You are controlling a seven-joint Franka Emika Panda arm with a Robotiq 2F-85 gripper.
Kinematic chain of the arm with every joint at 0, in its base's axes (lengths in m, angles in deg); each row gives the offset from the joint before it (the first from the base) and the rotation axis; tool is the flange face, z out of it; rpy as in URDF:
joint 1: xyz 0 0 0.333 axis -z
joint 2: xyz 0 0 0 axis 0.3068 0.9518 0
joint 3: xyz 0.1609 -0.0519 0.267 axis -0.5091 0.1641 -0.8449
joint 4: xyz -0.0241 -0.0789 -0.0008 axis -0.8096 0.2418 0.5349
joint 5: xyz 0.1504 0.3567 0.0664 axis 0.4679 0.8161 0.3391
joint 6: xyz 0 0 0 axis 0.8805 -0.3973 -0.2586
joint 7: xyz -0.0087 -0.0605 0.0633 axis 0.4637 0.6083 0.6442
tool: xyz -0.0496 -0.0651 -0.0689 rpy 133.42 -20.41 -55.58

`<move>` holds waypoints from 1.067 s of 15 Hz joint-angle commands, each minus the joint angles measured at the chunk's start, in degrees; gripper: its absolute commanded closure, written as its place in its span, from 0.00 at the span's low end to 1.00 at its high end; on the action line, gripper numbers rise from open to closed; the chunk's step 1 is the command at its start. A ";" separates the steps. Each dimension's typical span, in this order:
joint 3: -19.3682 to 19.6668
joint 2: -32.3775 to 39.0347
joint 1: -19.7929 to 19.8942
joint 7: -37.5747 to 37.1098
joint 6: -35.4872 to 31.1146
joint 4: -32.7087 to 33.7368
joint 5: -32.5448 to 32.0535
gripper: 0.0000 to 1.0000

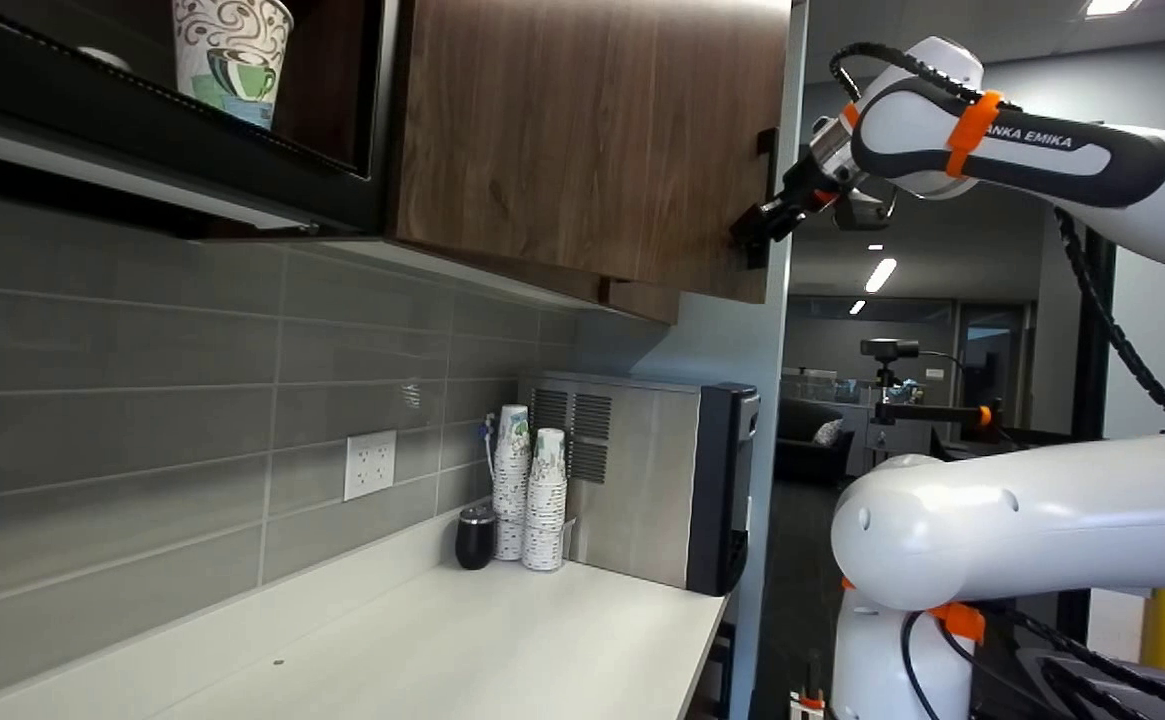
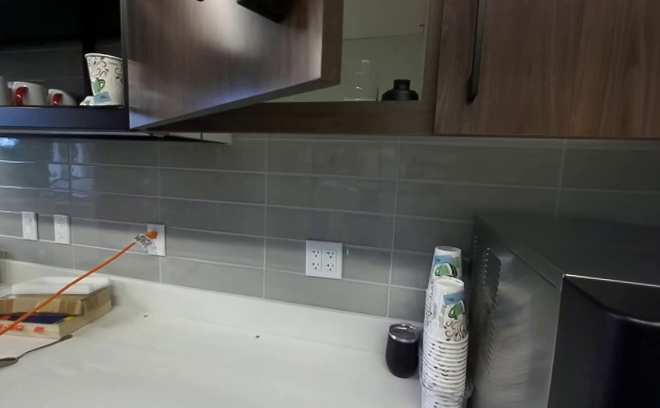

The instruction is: Open and close the left cabinet door

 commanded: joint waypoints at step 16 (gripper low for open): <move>0.84 24.79 -6.16 -1.87 -13.92 14.33 11.34 0.97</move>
